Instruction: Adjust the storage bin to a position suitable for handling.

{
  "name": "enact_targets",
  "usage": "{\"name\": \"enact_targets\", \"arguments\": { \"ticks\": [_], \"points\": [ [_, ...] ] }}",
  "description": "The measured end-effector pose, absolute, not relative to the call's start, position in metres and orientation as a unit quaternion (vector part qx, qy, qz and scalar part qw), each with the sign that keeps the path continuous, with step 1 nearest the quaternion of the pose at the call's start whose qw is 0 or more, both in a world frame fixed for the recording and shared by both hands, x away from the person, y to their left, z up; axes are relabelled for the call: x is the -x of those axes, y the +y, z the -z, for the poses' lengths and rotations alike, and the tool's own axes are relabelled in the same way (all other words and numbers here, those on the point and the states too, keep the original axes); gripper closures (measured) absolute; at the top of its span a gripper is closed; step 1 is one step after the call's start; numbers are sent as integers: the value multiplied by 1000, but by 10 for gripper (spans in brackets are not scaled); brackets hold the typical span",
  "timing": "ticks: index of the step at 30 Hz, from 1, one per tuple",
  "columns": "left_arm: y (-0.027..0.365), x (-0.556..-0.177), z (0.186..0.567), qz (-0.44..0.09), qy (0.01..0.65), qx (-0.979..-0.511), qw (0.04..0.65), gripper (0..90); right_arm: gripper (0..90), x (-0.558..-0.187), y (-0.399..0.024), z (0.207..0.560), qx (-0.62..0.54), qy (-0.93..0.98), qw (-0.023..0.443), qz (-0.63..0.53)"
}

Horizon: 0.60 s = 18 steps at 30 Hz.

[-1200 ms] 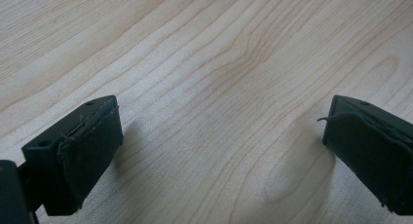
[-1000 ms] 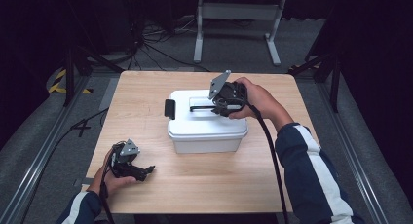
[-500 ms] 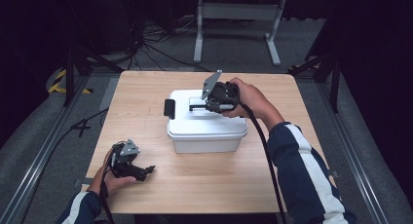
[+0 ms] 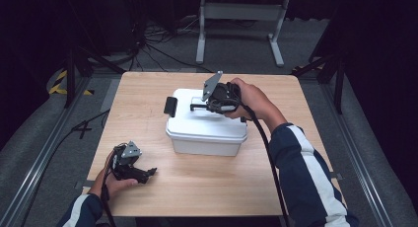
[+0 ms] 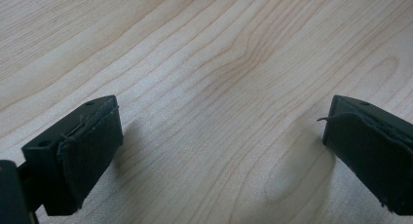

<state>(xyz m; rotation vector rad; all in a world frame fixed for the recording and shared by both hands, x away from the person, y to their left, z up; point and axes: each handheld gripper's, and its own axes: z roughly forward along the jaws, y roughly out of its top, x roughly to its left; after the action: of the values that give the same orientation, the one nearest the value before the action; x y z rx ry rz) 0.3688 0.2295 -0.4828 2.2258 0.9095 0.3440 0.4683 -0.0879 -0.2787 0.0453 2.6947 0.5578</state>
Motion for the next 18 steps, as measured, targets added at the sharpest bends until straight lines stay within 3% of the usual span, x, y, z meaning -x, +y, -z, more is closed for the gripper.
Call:
{"name": "enact_targets", "arguments": {
  "ticks": [18],
  "points": [
    [230, -369, 483, -132, 351, -859, 349, 14, 844, -468, -101, 256, 4, 951, 211, -227]
  ]
}}
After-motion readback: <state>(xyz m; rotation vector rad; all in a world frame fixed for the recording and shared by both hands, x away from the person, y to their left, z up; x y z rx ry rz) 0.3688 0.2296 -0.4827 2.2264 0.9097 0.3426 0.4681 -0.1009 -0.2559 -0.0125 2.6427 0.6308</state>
